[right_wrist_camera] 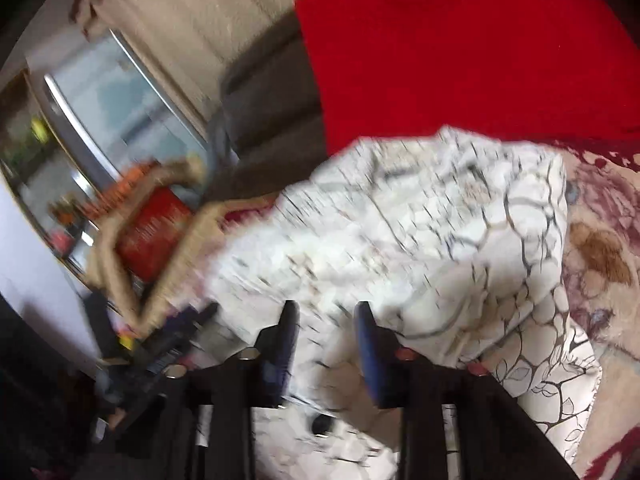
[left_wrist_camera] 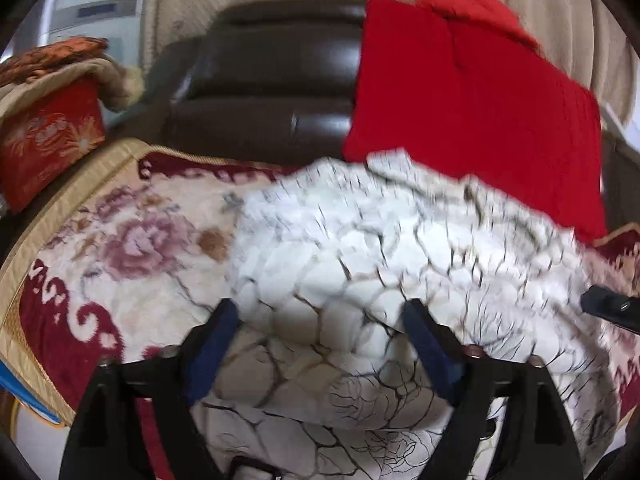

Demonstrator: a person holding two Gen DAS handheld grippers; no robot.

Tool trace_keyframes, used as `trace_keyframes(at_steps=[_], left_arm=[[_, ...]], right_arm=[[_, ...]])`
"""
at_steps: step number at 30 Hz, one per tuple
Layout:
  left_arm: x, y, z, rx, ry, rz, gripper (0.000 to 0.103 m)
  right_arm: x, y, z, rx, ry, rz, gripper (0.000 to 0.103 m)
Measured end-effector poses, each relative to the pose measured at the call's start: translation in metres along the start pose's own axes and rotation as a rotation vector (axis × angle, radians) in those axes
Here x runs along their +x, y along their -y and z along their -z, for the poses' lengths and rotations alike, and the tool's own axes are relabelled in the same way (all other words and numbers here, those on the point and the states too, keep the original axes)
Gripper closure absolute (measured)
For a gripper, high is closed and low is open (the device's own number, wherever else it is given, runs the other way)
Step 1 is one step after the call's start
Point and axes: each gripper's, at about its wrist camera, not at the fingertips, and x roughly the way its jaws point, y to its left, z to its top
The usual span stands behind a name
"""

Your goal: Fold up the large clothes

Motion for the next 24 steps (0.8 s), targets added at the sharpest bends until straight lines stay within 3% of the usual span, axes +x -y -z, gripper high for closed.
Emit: trace_keyframes(at_steps=[3, 5, 9, 12, 16, 18, 21, 24], left_arm=[[0.025, 0.004, 0.009, 0.028, -0.134, 0.022, 0.010], [0.031, 0.006, 0.014, 0.055, -0.166, 0.010, 0.007], [0.020, 0.001, 0.012, 0.034, -0.135, 0.016, 0.007], [0.005, 0.000, 0.009, 0.022, -0.058, 0.006, 0.007], [0.004, 0.011, 0.010, 0.057, -0.053, -0.009, 0.007], [0.014, 0.021, 0.012, 0.096, -0.099, -0.029, 0.007], [0.019, 0.028, 0.015, 0.135, -0.118, -0.058, 0.007], [0.020, 0.027, 0.015, 0.126, -0.119, -0.054, 0.007]], right_arm=[[0.034, 0.020, 0.012, 0.036, -0.176, 0.091, 0.074], [0.044, 0.028, 0.017, 0.073, -0.226, 0.093, 0.075], [0.027, 0.018, 0.012, 0.031, -0.157, 0.083, 0.074], [0.011, 0.015, 0.007, 0.041, -0.078, 0.034, 0.072], [0.001, 0.020, -0.003, 0.060, 0.021, 0.107, 0.072], [0.007, 0.029, -0.004, 0.082, 0.002, 0.150, 0.072], [0.036, 0.049, -0.001, 0.127, -0.123, 0.208, 0.072], [0.036, 0.045, -0.003, 0.103, -0.114, 0.215, 0.072]])
